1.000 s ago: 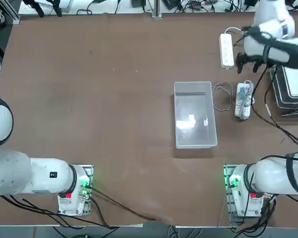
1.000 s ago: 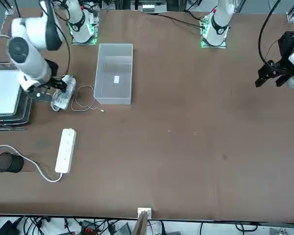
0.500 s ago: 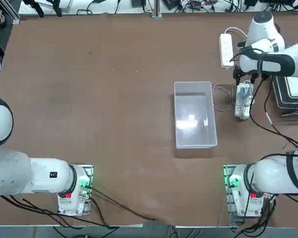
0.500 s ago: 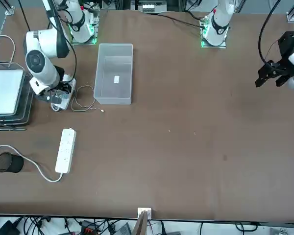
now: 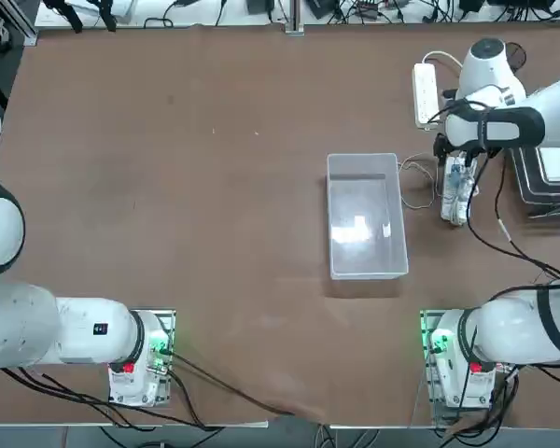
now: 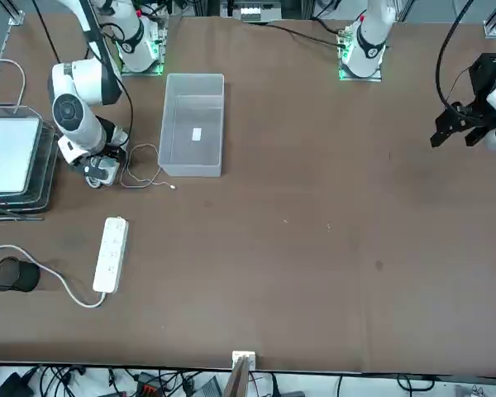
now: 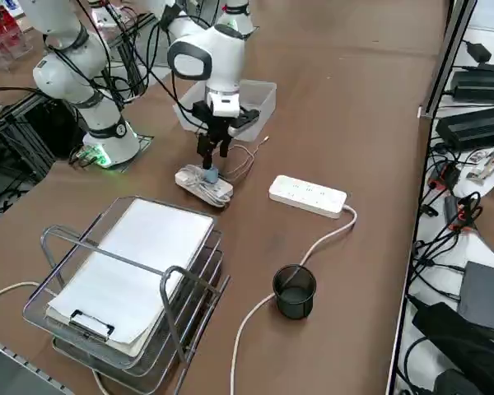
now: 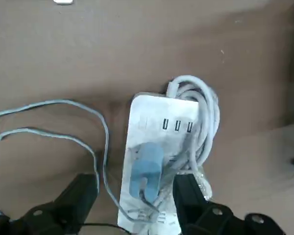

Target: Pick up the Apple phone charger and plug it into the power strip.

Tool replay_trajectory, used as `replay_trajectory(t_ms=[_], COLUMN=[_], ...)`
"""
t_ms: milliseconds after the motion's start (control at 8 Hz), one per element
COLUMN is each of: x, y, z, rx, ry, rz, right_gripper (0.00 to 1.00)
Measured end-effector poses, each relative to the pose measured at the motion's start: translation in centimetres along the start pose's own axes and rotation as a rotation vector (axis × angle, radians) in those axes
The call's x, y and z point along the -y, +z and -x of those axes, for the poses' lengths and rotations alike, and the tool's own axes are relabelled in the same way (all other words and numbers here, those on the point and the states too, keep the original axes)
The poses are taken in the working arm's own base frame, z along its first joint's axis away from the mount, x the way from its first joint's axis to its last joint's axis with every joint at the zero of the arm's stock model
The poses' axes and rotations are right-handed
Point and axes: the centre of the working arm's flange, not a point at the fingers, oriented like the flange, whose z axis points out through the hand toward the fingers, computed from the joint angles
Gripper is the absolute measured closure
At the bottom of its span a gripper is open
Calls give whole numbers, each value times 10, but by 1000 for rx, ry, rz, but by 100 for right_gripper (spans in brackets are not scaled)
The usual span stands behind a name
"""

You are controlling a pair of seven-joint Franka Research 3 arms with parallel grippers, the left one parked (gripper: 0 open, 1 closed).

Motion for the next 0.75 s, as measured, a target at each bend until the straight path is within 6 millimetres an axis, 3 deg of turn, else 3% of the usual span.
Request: replay_trajectory(t_ms=[500,625,750], x=[-5,-8,-8], y=[18,21,24], z=[4,3,2], rx=[15,17,12], ry=[0,3,5], rz=[39,39,34], right_gripper=[15,19,30])
